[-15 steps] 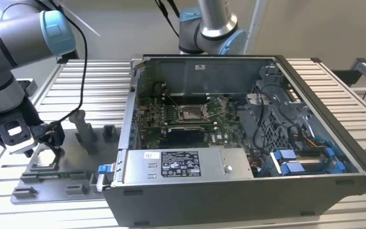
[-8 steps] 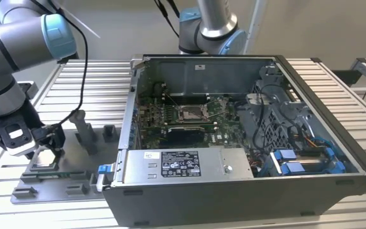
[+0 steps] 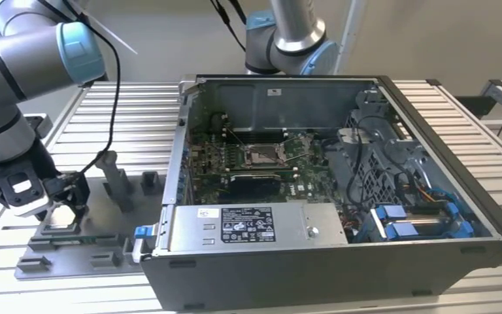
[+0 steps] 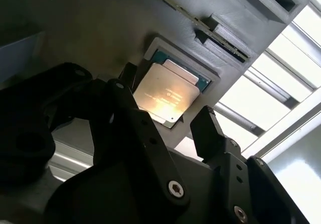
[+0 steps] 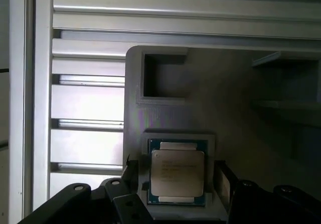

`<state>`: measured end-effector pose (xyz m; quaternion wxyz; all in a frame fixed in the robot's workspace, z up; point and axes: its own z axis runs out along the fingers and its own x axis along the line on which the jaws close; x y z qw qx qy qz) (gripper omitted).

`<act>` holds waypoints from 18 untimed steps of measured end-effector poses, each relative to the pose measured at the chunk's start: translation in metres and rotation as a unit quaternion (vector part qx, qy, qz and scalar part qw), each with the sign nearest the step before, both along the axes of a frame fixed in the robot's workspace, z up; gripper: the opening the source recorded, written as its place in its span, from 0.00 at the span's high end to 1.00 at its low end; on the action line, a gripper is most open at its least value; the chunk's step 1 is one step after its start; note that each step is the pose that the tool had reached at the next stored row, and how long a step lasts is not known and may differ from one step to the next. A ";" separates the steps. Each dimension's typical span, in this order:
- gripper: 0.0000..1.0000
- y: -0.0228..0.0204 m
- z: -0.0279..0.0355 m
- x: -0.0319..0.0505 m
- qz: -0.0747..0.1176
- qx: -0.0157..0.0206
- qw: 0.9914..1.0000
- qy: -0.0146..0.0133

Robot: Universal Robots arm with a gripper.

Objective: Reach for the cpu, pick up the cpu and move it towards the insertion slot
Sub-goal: 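Pick up the cpu and move it towards the insertion slot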

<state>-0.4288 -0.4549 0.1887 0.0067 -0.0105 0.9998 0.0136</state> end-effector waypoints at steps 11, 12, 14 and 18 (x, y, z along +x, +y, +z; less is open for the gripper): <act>0.00 0.0000 -0.0033 0.0000 0.000 0.000 1.000 0.000; 0.00 0.0000 -0.0035 0.0000 0.000 0.000 1.000 0.000; 0.00 0.0000 -0.0040 0.0000 0.000 0.000 1.000 0.000; 0.00 0.0000 -0.0046 0.0000 0.000 0.000 1.000 0.000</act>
